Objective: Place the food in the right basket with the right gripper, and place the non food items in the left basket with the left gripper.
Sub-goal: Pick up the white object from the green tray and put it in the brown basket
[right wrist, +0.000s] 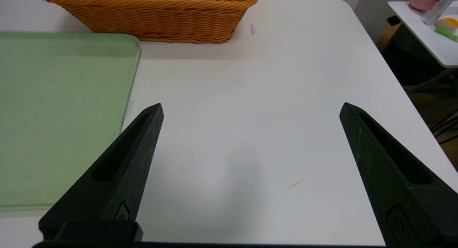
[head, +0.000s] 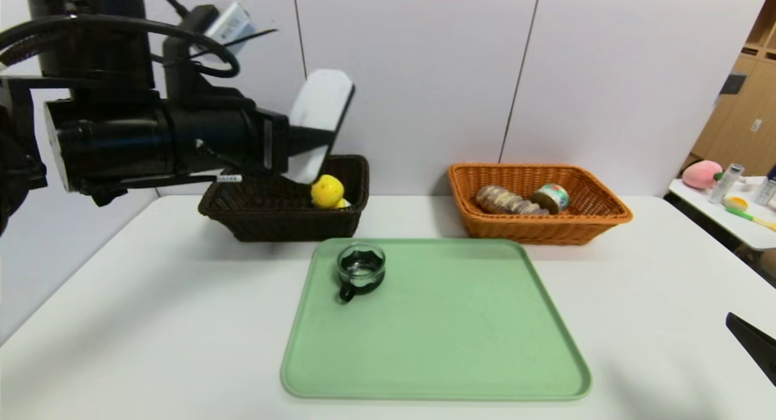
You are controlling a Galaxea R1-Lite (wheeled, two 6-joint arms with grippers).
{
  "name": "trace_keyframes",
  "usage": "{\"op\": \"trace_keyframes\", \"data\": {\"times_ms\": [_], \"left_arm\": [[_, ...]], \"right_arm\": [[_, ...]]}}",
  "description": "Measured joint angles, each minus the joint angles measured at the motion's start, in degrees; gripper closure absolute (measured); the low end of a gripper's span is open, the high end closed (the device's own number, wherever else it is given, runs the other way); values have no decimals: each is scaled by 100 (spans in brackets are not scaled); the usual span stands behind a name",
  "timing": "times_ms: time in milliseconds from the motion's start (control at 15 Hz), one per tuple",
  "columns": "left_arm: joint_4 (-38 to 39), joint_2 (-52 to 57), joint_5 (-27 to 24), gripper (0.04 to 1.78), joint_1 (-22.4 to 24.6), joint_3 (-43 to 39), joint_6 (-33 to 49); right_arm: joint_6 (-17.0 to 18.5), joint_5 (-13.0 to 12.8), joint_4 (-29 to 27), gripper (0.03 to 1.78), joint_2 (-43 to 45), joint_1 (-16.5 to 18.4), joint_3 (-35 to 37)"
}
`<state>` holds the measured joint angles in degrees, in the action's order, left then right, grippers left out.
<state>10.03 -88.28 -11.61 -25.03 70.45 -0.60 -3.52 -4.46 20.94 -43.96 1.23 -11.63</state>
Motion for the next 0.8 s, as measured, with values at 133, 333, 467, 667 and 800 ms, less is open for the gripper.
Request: {"op": "trace_keyframes", "data": {"times_ms": [133,333,467,667,800], "left_arm": [[601,-199,301,84,712,-80,462],[1496,-811,657,84,1426,-105,290],[2000,-1273,948,84,1657,-110,-56],[2361,-1874,1245,84,1748,-52,-336],[2723,-2233,1438,84,1759,6,-510]], "right_arm": [[-2,2,2,11,5,-2,-7],[-30,6,5,11,52,-2,-11],[-35,2,-2,11,116,-9,15],[-46,-2,-26,11,243,-2,83],[-59,-7,-151,11,333,-2,105]]}}
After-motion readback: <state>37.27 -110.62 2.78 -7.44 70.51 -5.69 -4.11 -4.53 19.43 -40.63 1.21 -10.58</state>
